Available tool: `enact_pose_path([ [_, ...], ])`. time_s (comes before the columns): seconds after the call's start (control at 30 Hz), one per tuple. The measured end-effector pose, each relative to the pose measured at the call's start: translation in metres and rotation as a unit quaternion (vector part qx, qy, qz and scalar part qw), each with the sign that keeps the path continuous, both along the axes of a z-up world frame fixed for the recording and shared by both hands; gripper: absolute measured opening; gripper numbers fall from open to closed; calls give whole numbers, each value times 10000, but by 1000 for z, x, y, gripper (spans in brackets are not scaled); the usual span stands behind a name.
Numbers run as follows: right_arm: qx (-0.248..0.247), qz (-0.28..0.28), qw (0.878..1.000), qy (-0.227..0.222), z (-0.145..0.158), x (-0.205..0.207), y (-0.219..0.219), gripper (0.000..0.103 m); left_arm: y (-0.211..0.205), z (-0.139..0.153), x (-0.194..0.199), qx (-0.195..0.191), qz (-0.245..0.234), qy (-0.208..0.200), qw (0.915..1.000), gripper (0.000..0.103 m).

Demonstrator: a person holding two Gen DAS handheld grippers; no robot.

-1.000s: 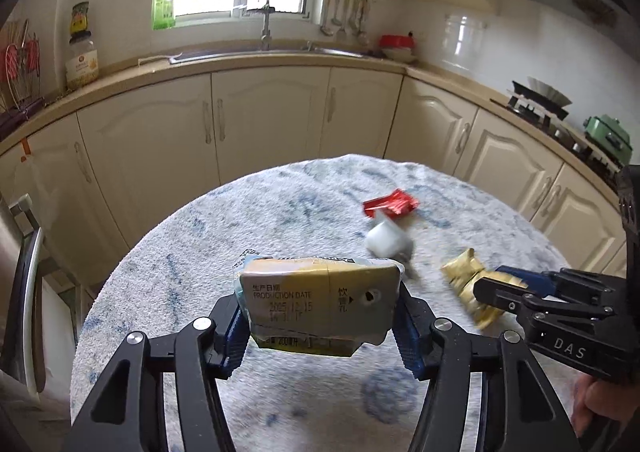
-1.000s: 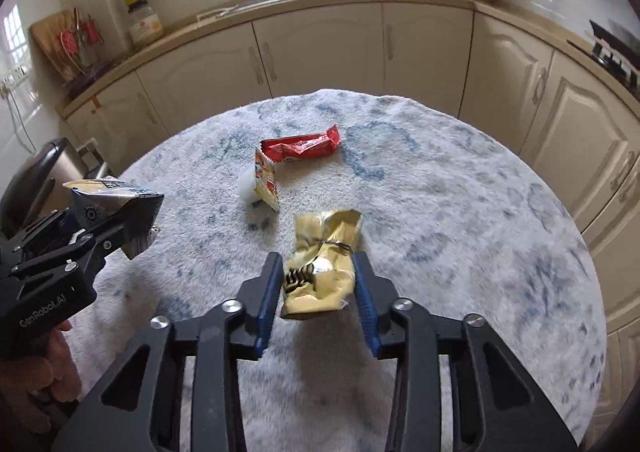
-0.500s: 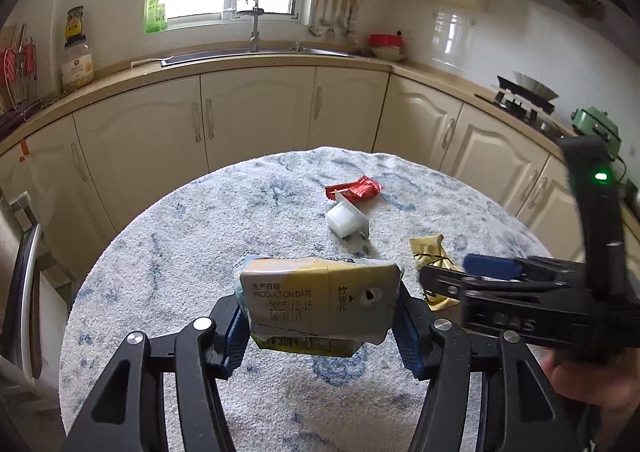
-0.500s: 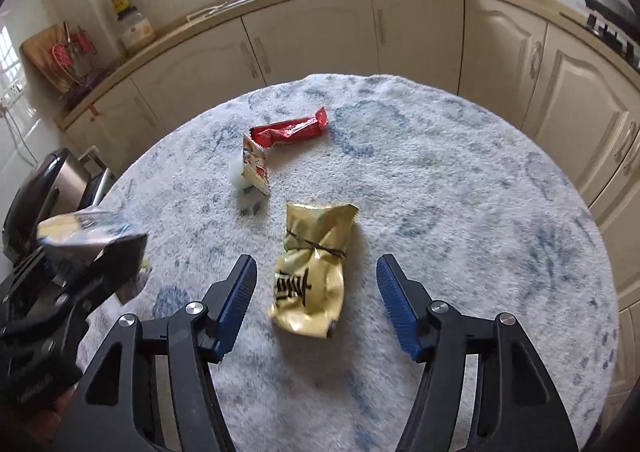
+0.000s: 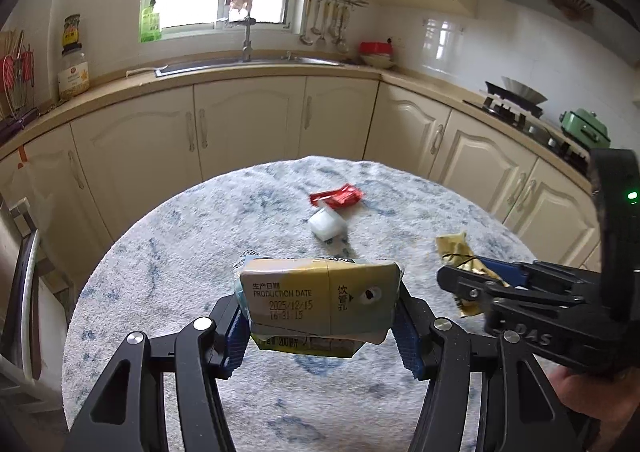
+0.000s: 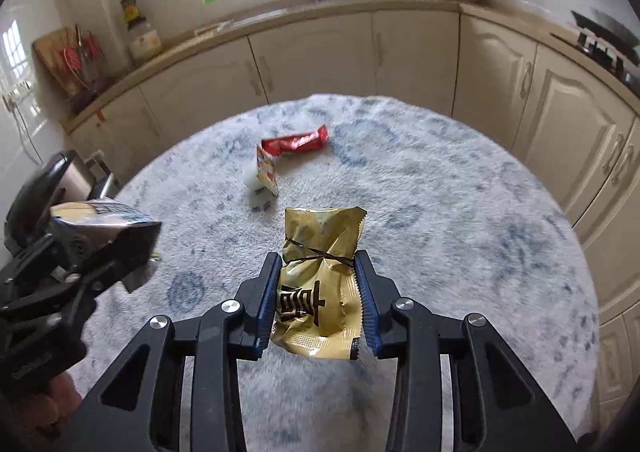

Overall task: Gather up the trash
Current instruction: 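Grasp the gold snack wrapper with the right gripper while the left grasps the yellow-white carton, then carry the gold wrapper and yellow-white carton down to the bin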

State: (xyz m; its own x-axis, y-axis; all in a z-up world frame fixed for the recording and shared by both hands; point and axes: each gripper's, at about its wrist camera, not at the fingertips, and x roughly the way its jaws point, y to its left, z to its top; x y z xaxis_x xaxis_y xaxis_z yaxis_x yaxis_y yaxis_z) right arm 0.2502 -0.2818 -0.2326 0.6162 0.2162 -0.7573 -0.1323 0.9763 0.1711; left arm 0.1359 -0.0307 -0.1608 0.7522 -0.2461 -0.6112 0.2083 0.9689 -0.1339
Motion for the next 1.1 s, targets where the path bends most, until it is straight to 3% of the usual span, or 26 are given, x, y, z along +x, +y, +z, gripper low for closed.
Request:
enact_pose_path([
  [0.2, 188, -325, 9974, -615, 50, -48, -36, 36, -37, 33, -28, -114, -375, -429, 9983, 56],
  [0.33, 238, -612, 9931, -971, 78, -81, -66, 36, -69, 52, -44, -220, -774, -601, 9949, 23],
  [0.53, 177, -1099, 9872, -1145, 96, -121, -116, 36, -125, 59, -61, -267, -1277, -681, 9891, 25],
  [0.7, 228, -1277, 9880, -844, 74, -129, -144, 36, -139, 28, -53, -153, -1195, -176, 9926, 27],
  [0.73, 261, -1305, 9880, -779, 67, -130, -148, 36, -142, 21, -49, -70, -1209, -50, 9926, 33],
  [0.87, 389, -1374, 9881, -569, 42, -134, -157, 36, -156, 4, -46, 44, -1341, 170, 9908, 85],
  [0.93, 426, -1413, 9877, -516, 35, -136, -162, 36, -170, 1, -44, 142, -1440, 193, 9893, 91],
  [1.1, 468, -1500, 9864, -475, 28, -138, -171, 36, -202, -21, -16, 315, -1503, 537, 9867, 91],
])
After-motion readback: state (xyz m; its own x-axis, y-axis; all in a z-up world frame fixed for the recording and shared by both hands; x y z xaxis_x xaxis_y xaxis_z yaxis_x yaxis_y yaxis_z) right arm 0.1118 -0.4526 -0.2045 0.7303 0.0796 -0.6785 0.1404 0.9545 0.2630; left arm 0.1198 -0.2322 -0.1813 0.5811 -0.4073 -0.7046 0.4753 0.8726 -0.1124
